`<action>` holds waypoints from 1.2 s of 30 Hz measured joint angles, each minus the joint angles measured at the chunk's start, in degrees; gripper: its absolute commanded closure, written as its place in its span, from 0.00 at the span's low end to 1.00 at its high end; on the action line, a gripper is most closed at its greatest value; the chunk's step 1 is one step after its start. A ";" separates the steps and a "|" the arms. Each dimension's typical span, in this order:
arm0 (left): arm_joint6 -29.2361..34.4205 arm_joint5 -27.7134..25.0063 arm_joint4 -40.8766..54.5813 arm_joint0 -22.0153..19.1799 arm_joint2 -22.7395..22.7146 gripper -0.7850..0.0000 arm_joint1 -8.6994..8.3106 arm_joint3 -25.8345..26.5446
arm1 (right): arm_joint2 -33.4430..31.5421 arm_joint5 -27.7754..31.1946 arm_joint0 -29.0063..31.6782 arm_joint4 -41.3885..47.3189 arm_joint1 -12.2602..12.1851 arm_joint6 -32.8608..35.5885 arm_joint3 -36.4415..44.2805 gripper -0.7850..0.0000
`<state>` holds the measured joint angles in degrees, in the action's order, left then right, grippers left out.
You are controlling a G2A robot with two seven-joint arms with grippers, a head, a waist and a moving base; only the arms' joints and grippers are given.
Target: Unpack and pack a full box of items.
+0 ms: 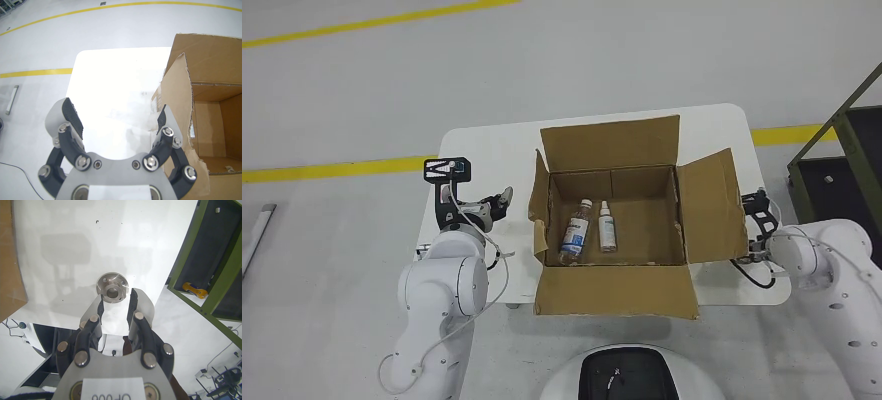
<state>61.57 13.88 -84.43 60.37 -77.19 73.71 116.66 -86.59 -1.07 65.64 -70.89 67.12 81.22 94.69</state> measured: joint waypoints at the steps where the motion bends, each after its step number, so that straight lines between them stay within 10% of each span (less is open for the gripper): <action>1: 0.00 0.00 0.00 0.00 0.00 0.00 0.00 0.00 | 0.23 -0.18 -0.19 -0.11 0.01 -0.20 -0.55 0.58; 25: 0.00 0.00 0.00 0.00 0.00 0.00 0.00 0.00 | 3.19 -1.50 -2.29 0.10 0.05 -1.25 -5.49 0.67; 30: 0.00 0.00 0.00 0.00 0.00 0.00 0.00 0.00 | 3.39 -1.74 -2.41 0.27 0.02 -1.46 -5.83 1.00; 36: 0.00 0.00 0.00 0.00 0.00 0.00 0.00 0.00 | 1.53 -2.80 -1.76 1.81 -0.19 -2.03 -3.68 1.00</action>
<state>61.57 13.88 -84.43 60.37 -77.19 73.71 116.66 -85.06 -3.88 63.88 -69.07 66.93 79.19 91.01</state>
